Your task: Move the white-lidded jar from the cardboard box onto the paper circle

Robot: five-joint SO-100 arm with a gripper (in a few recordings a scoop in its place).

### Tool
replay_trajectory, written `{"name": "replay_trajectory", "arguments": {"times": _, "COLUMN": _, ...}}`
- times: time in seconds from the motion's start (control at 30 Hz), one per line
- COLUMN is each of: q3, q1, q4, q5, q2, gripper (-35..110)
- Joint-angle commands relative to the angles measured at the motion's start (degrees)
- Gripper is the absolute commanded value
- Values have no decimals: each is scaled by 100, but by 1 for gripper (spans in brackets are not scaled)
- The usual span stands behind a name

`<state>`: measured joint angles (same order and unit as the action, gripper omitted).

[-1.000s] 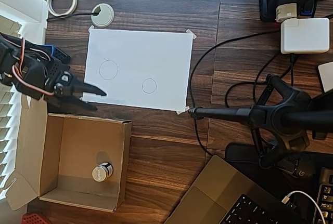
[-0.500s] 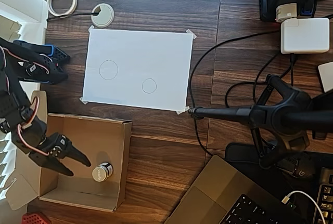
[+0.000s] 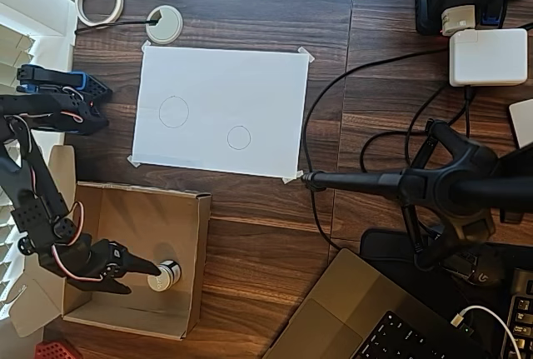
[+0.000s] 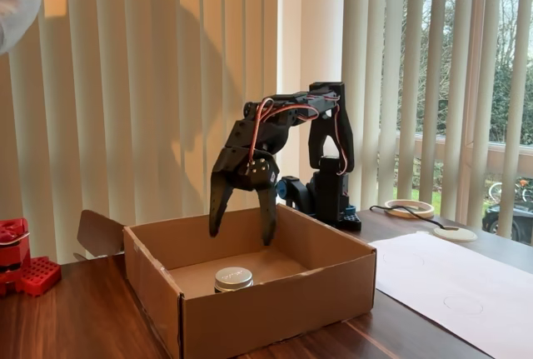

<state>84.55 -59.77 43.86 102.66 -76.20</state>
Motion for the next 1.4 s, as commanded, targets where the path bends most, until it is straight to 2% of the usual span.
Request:
{"name": "replay_trajectory", "arguments": {"times": 0.0, "q3": -316, "q1": -97, "q4": 88, "q5": 176, "q2": -158, "gripper": 47}}
{"name": "replay_trajectory", "arguments": {"times": 0.4, "q3": -396, "q1": -97, "q4": -668, "q5": 255, "q2": 448, "gripper": 47}}
{"name": "replay_trajectory", "arguments": {"times": 1.37, "q3": -642, "q1": -62, "q4": -1125, "q5": 343, "q2": 1063, "gripper": 40}}
